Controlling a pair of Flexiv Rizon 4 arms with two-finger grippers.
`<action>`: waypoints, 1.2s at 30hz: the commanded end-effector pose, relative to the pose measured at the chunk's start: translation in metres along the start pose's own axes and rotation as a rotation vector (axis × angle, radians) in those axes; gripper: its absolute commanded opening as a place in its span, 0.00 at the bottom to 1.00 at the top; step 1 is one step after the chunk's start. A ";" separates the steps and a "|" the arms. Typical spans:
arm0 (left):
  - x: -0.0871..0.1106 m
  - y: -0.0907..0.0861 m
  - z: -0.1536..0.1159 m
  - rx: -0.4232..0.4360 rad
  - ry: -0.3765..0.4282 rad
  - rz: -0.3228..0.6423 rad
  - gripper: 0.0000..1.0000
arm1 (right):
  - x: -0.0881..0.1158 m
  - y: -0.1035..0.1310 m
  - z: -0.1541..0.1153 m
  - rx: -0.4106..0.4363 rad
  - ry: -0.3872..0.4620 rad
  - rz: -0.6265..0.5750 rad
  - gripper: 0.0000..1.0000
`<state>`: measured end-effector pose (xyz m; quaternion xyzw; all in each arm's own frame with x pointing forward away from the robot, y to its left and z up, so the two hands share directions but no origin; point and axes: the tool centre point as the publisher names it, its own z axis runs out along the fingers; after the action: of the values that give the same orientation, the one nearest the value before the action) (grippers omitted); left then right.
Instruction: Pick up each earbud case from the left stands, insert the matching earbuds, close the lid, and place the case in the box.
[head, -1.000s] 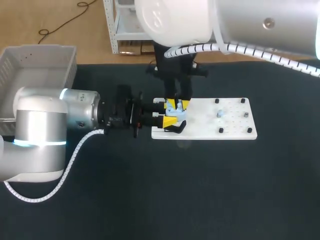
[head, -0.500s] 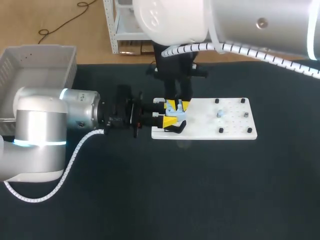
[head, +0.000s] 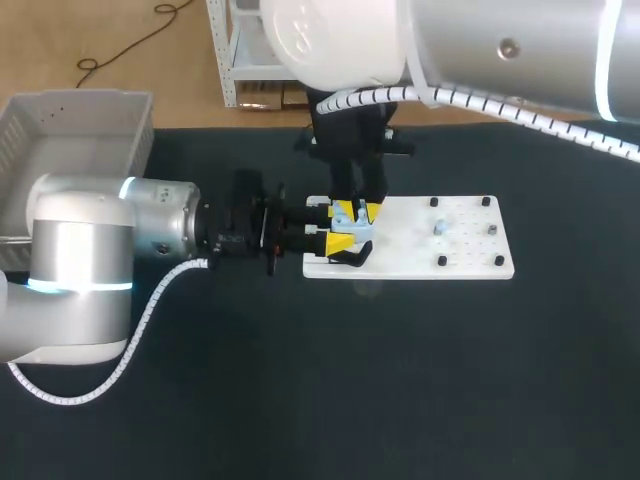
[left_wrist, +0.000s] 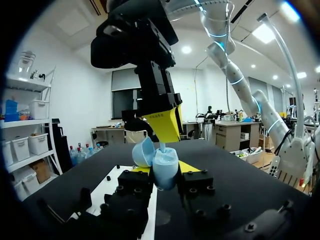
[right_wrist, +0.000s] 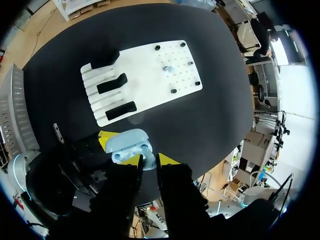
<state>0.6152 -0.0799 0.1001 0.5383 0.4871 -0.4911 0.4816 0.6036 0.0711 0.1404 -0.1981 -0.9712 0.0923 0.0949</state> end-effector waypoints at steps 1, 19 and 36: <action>0.000 -0.002 0.000 -0.007 -0.001 0.003 0.00 | -0.001 0.001 0.001 0.003 0.001 0.004 0.00; 0.000 -0.002 0.000 -0.007 -0.001 0.003 0.00 | -0.003 0.007 0.004 0.008 0.009 0.008 0.26; 0.000 -0.002 0.000 -0.007 -0.001 0.003 0.00 | 0.013 -0.003 -0.018 -0.073 -0.058 0.007 0.49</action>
<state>0.6153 -0.0800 0.1002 0.5380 0.4870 -0.4910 0.4820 0.6125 0.0868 0.1495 -0.1993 -0.9730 0.0811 0.0831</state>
